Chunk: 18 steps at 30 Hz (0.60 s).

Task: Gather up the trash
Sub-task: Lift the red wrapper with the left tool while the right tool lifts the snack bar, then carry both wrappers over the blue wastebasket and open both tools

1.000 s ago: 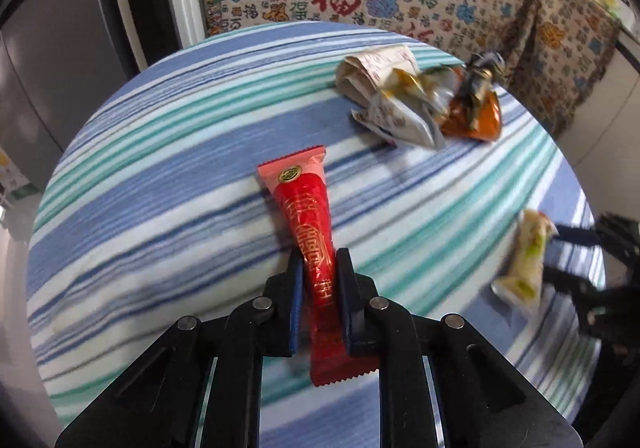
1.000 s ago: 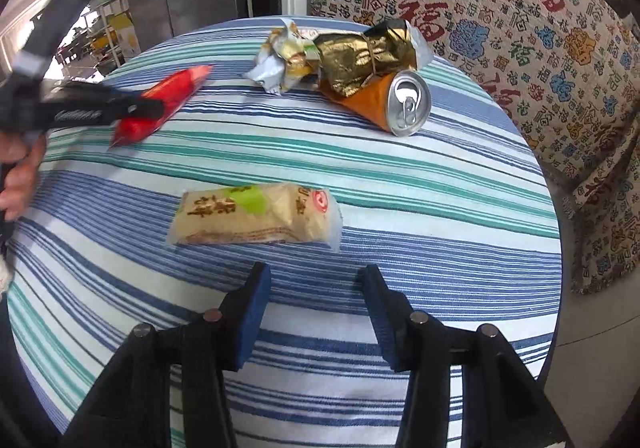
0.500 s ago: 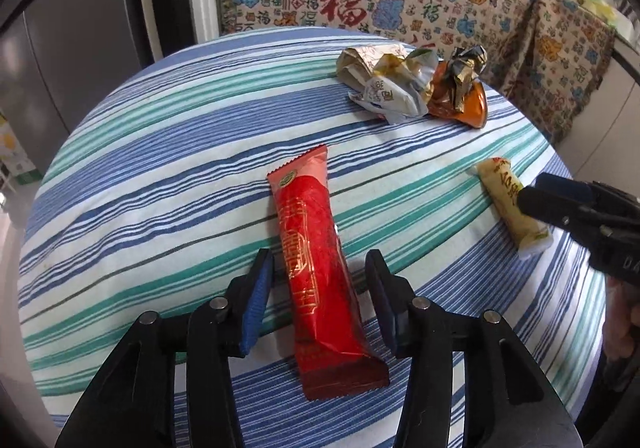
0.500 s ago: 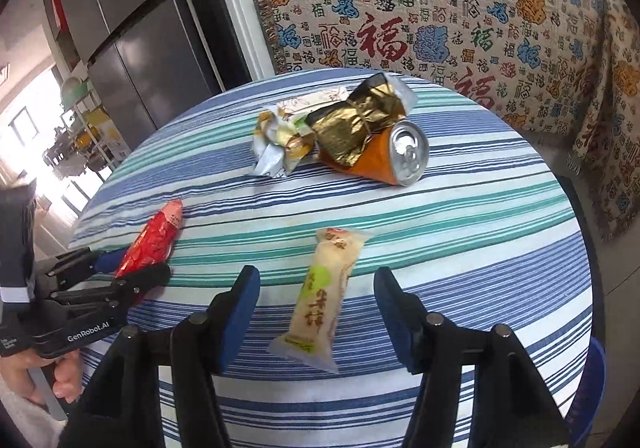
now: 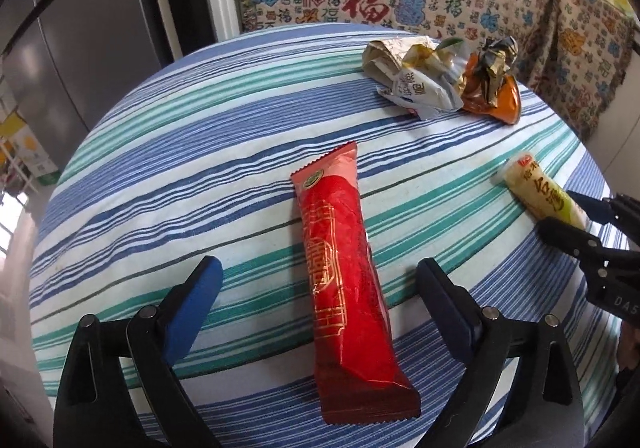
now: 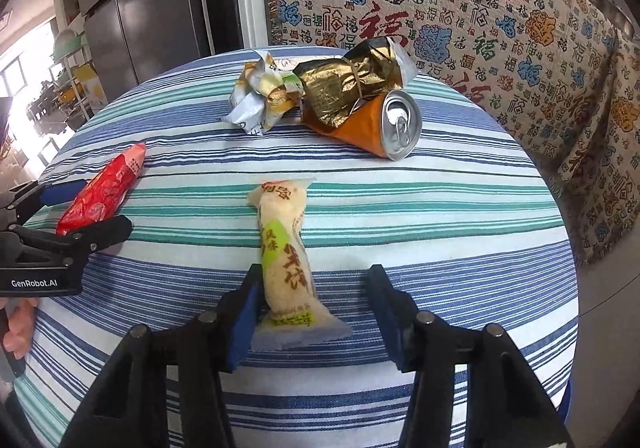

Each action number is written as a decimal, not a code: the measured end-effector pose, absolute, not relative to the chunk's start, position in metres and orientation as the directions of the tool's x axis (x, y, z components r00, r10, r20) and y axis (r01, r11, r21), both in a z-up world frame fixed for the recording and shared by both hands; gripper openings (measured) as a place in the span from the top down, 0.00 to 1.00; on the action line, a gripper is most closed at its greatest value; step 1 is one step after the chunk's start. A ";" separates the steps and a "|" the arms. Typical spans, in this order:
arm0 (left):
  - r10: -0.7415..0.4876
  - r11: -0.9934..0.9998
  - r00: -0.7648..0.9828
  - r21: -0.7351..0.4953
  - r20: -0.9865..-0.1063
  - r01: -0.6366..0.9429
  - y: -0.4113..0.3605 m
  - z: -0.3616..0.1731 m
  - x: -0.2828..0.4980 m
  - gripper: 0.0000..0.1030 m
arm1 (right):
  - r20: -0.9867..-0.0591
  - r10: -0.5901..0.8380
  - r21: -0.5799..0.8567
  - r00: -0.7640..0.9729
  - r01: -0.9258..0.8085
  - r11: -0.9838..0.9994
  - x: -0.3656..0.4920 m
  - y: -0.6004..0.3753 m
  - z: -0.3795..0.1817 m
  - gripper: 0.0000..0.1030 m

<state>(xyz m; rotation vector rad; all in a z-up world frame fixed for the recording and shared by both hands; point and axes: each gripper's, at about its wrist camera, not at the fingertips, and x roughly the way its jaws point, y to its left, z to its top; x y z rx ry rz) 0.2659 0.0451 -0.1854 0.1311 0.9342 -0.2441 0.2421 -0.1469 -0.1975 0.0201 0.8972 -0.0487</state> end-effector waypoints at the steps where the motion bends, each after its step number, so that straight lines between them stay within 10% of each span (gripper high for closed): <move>1: -0.151 0.965 0.569 0.004 -0.809 0.263 0.045 -0.185 0.265 0.06 | -0.786 -0.030 -0.003 0.617 0.045 0.999 0.245 -0.147 -0.197 0.48; 8: -0.212 0.948 0.576 -0.022 -0.789 0.318 0.047 -0.171 0.259 0.25 | -0.778 0.069 0.044 0.625 -0.055 0.998 0.253 -0.142 -0.187 0.51; 10: -0.213 0.944 0.580 -0.011 -0.787 0.331 0.046 -0.169 0.259 0.37 | -0.789 0.082 0.051 0.609 -0.068 0.996 0.254 -0.140 -0.187 0.80; 12: -0.233 0.935 0.559 -0.026 -0.796 0.353 0.044 -0.169 0.260 0.81 | -0.798 0.072 0.048 0.599 -0.056 0.997 0.253 -0.141 -0.186 0.84; 18: -0.295 0.919 0.565 -0.068 -0.770 0.388 0.034 -0.155 0.251 0.89 | -0.790 0.077 0.059 0.608 -0.049 0.997 0.229 -0.150 -0.164 0.86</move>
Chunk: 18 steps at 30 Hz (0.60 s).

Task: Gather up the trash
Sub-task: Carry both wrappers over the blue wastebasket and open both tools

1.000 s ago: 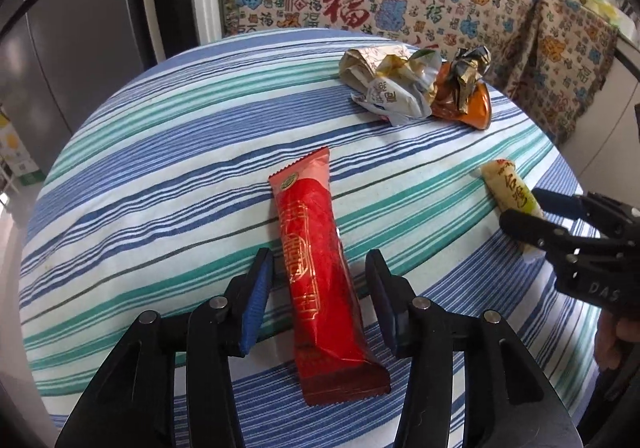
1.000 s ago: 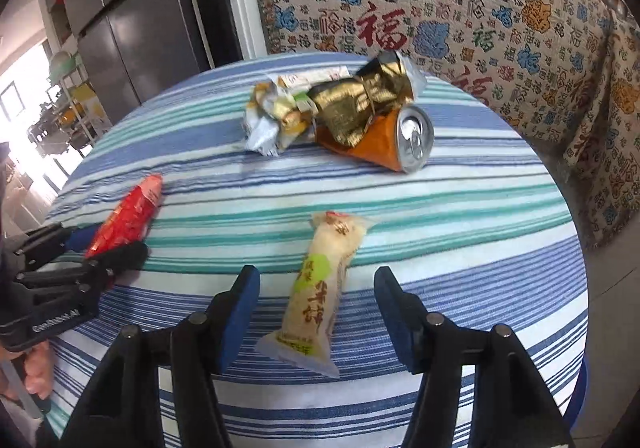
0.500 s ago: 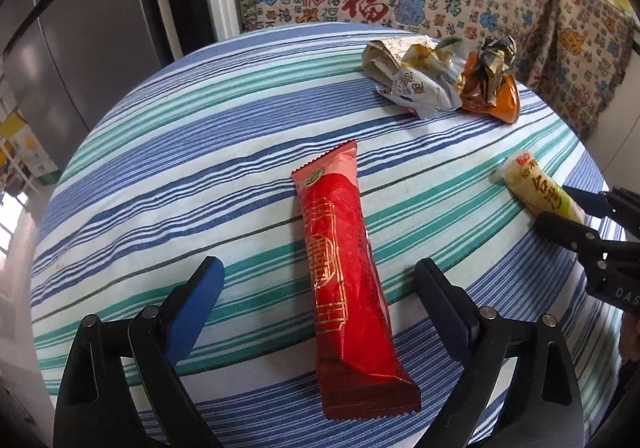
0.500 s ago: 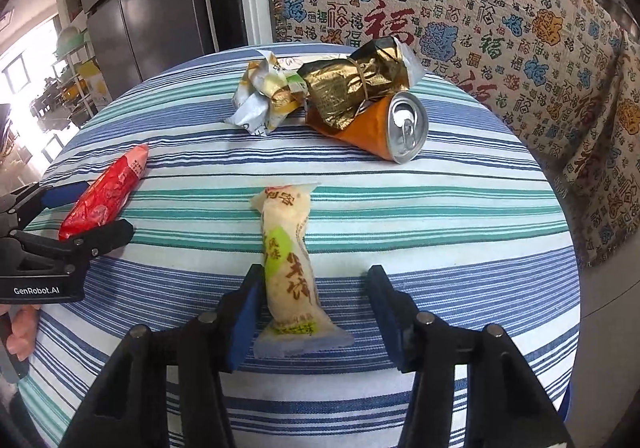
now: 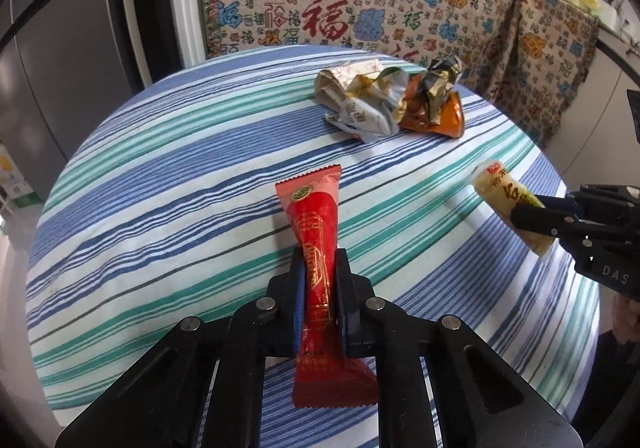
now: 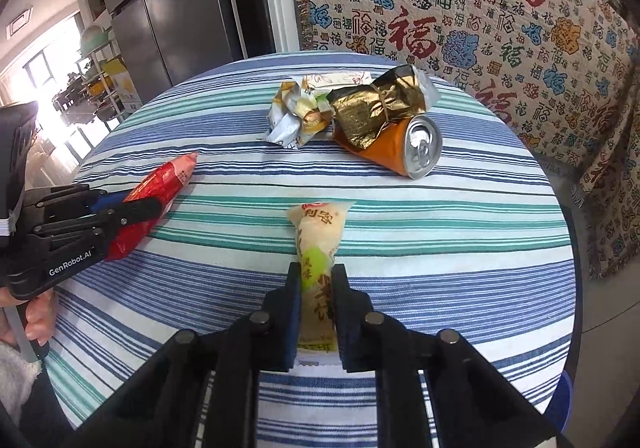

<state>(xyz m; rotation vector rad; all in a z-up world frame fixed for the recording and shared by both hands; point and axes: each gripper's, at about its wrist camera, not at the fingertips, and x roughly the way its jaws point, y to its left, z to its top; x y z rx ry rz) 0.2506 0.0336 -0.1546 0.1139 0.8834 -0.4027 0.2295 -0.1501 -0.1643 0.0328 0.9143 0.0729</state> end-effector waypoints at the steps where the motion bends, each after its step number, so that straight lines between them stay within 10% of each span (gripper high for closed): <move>1: -0.308 0.913 0.566 -0.071 -0.765 0.401 0.029 -0.151 0.248 0.90 | -0.786 0.077 0.064 0.613 -0.044 0.997 0.225 -0.154 -0.160 0.86; 18: -0.531 0.745 0.485 -0.110 -0.695 0.658 -0.122 -0.086 0.185 0.92 | -0.739 -0.061 0.097 0.671 0.195 0.976 0.128 -0.282 -0.103 0.86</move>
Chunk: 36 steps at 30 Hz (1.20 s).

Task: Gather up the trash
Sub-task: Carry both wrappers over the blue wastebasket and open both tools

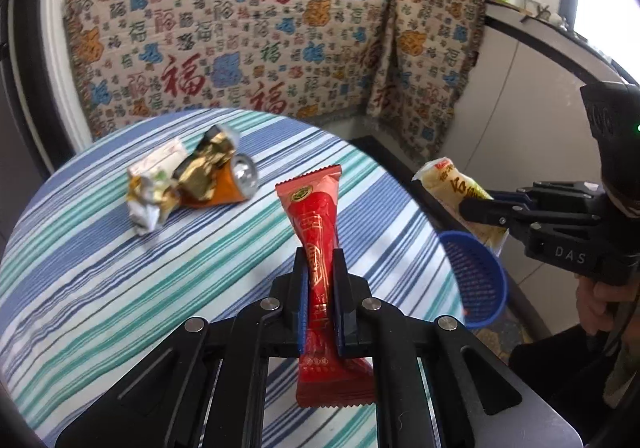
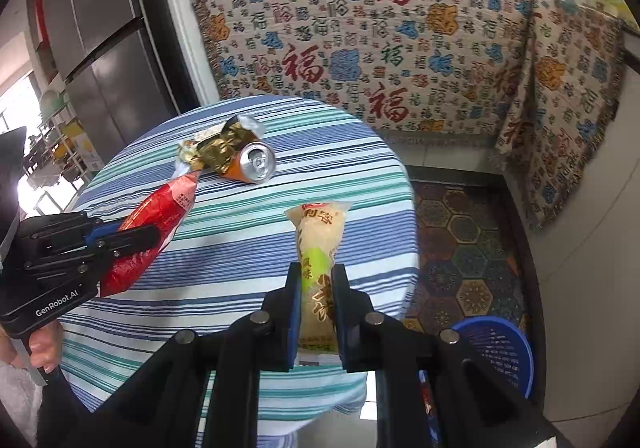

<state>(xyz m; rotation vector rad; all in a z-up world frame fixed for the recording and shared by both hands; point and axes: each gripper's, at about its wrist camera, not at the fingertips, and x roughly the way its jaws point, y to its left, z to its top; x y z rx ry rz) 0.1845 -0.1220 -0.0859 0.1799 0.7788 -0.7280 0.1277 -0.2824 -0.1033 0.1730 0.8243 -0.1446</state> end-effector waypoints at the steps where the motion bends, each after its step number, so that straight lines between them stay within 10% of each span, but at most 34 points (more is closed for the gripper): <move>1: -0.544 0.732 0.476 -0.114 -0.691 0.672 -0.132 -0.083 0.181 0.92 | -0.737 -0.072 0.101 0.672 0.215 0.971 0.120 -0.292 -0.102 0.86; 36: -0.667 0.448 0.153 -0.229 -0.729 0.864 -0.401 -0.147 0.103 0.93 | -0.818 -0.207 0.264 0.536 0.671 0.693 -0.047 -0.523 -0.156 0.86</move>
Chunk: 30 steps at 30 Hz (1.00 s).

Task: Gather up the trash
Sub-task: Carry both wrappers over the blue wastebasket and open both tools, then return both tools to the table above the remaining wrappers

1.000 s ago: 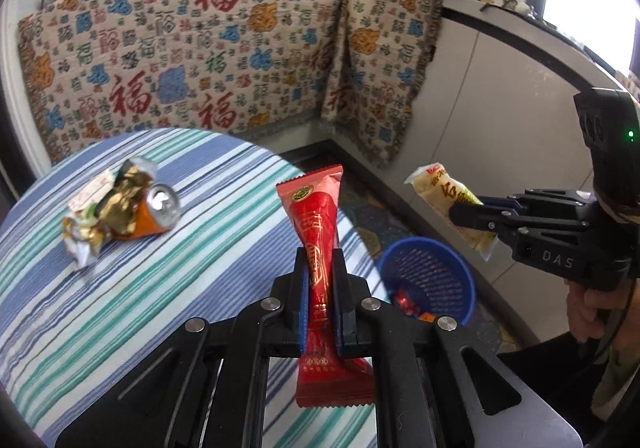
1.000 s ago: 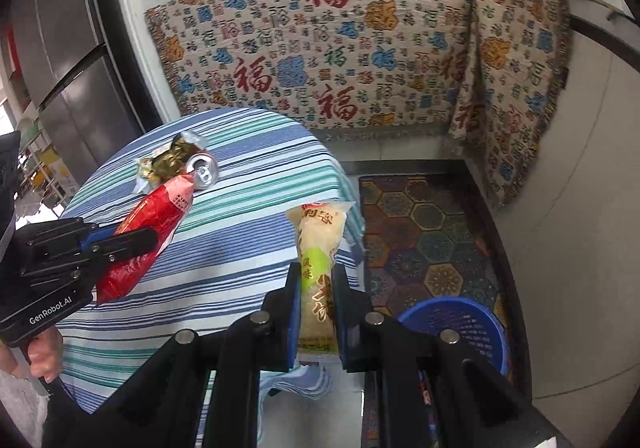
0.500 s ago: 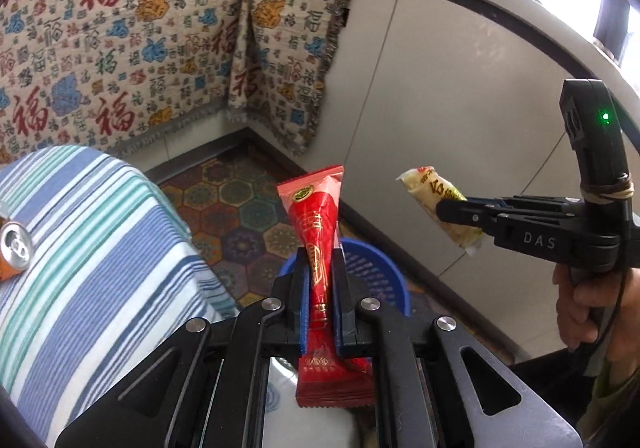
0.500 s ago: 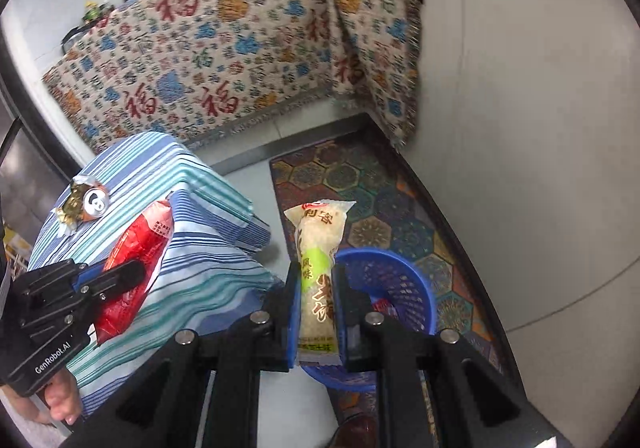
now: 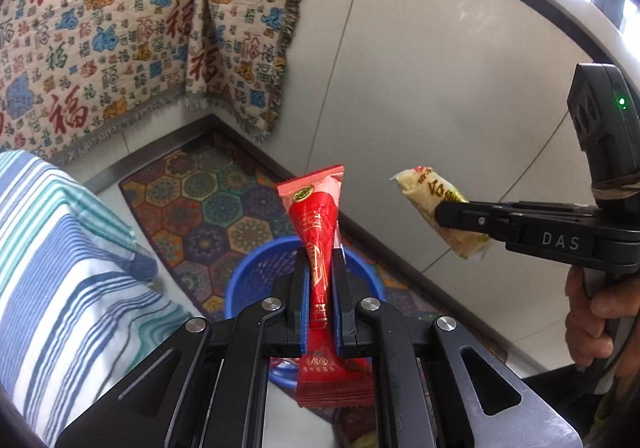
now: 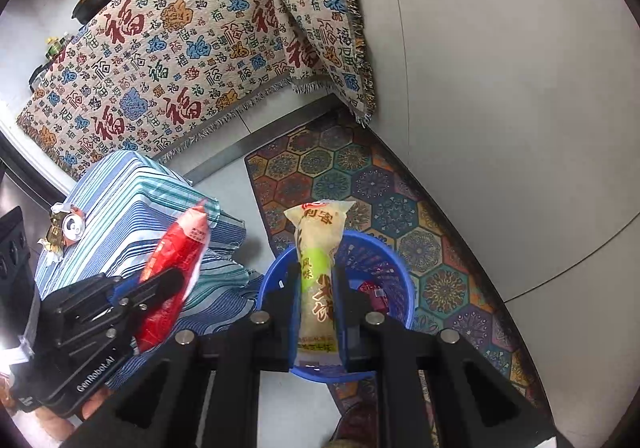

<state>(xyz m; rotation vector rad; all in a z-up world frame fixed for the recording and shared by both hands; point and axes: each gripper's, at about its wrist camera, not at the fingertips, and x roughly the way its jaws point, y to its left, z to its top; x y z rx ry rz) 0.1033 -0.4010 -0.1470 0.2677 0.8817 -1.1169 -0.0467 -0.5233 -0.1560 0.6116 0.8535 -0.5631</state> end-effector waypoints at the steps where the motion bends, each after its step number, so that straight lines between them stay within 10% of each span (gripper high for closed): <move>1: -0.666 0.446 0.148 -0.231 -0.731 0.865 -0.404 -0.149 0.103 0.93 | -0.818 -0.204 0.268 0.537 0.670 0.692 -0.047 -0.525 -0.158 0.86; 11: -0.656 0.427 0.104 -0.254 -0.747 0.868 -0.422 -0.170 0.107 0.89 | -0.831 -0.177 0.283 0.527 0.675 0.681 -0.041 -0.534 -0.170 0.82; 15: -0.656 0.443 0.109 -0.265 -0.747 0.856 -0.427 -0.177 0.113 0.64 | -0.830 -0.181 0.286 0.527 0.681 0.674 -0.042 -0.537 -0.172 0.70; 30: -0.691 0.521 0.250 -0.227 -0.678 0.823 -0.342 -0.125 0.117 0.24 | -0.702 -0.358 0.138 0.616 0.610 0.780 -0.028 -0.496 -0.119 0.63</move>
